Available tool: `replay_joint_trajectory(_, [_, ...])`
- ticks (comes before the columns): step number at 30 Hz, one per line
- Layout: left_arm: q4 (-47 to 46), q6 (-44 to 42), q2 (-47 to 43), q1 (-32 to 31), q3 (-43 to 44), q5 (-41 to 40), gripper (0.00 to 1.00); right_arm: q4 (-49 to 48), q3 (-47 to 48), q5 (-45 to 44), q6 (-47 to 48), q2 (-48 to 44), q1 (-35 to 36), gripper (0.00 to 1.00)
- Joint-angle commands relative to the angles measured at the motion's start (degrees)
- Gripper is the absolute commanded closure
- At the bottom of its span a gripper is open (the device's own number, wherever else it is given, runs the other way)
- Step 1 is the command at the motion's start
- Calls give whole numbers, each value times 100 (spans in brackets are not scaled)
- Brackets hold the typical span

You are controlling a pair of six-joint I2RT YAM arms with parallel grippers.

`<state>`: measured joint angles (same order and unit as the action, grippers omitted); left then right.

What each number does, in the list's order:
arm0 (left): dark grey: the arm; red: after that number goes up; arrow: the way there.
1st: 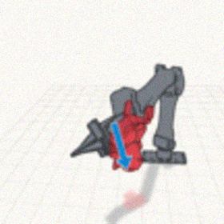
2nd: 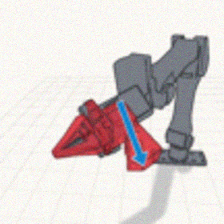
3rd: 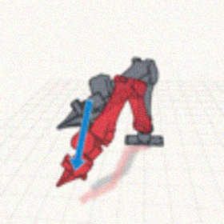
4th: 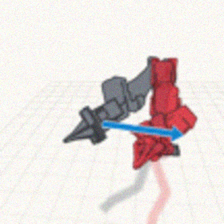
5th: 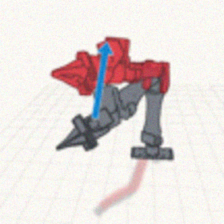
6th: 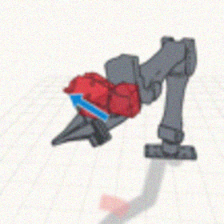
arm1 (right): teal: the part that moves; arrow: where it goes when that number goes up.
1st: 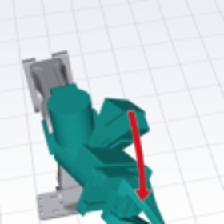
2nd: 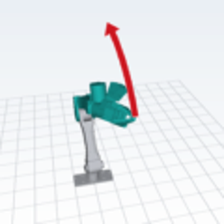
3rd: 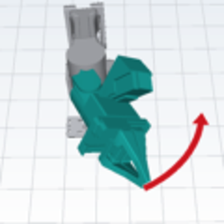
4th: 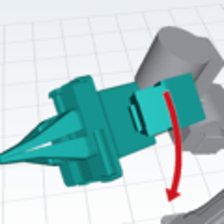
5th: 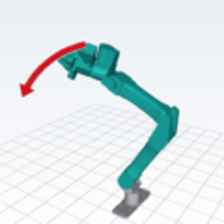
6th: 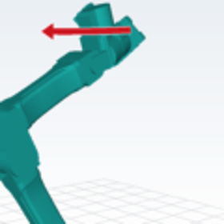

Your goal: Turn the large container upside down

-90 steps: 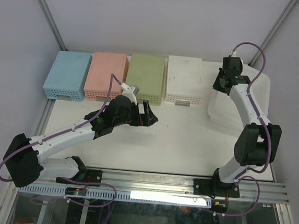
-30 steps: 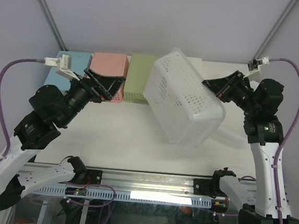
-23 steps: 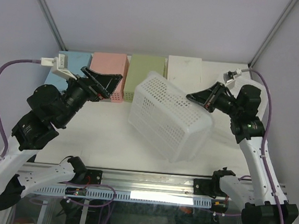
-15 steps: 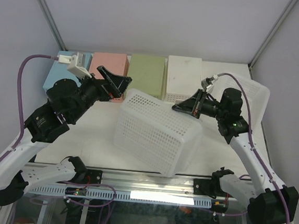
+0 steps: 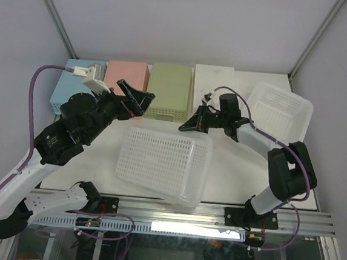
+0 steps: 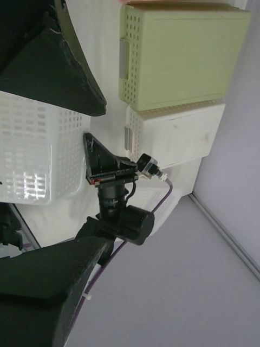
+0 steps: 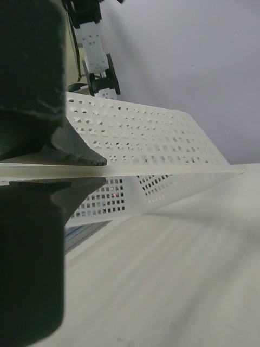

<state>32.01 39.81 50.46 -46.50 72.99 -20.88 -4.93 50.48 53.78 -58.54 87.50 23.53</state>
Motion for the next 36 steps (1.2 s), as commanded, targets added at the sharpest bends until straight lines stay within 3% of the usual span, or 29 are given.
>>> replay_joint_trajectory(1, [-102,50,-121,-13,-52,80,1,643,1054,-368,1029,587,447,100])
replay_joint_trajectory(6, [-104,88,-77,-10,-172,60,1,743,1746,-1450,1259,1452,914,76])
replay_joint_trajectory(9, [-99,88,-52,-13,-225,52,1,1316,2359,-2032,1542,1763,1157,51])
replay_joint_trajectory(11, [-85,78,-41,-15,-256,41,1,1912,2689,-2619,1853,1778,1230,39])
replay_joint_trajectory(15, [-90,-149,104,-14,-230,188,1,2566,2772,-3781,2263,1280,1220,24])
replay_joint_trajectory(22, [210,-716,759,-18,-63,958,1,3617,1929,-5673,2825,-484,860,12])
replay_joint_trajectory(26, [370,-747,1017,-22,-144,832,1,3710,532,-5585,2744,-2140,155,11])
replay_joint_trajectory(30, [409,-690,1389,-17,-42,694,1,3367,-698,-4588,2624,-3409,245,19])
replay_joint_trajectory(32, [427,-595,1536,-18,28,616,1,3035,-1135,-4275,2317,-3640,529,27])
replay_joint_trajectory(36, [562,-389,1660,-13,303,386,1,2000,-1698,-4071,1563,-3366,1337,58])
